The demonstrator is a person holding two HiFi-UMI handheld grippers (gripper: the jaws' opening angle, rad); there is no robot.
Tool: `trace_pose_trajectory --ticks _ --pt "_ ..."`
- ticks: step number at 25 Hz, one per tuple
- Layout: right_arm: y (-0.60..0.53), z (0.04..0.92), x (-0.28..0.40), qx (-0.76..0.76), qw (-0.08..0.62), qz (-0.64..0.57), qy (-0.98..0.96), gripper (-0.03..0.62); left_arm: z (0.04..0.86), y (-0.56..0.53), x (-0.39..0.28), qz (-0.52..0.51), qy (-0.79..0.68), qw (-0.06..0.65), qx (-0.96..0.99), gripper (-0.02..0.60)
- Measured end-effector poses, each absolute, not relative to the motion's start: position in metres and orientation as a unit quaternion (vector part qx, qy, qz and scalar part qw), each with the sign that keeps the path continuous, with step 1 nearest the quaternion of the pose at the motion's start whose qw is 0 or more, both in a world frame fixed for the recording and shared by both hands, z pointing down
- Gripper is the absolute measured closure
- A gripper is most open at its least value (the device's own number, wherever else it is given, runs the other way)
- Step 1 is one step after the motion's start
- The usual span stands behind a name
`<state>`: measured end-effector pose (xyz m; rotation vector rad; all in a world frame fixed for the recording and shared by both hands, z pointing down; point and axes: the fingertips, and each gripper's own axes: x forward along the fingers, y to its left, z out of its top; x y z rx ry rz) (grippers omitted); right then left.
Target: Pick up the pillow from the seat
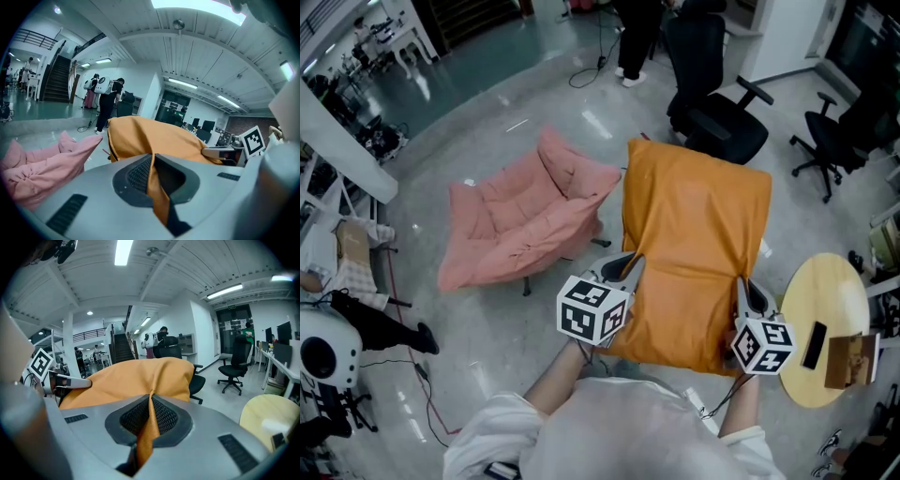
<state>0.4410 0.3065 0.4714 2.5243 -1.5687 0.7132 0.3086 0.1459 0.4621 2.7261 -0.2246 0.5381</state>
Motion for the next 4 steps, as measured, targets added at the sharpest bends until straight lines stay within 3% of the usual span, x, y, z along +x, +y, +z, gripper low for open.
trace_pose_trajectory --ticks 4 --pt "0.3049 0.4743 0.4345 0.822 0.043 0.237 -0.517 0.562 0.4638 0.1457 0.3011 0.193 -0.084 0.177 0.962 0.565"
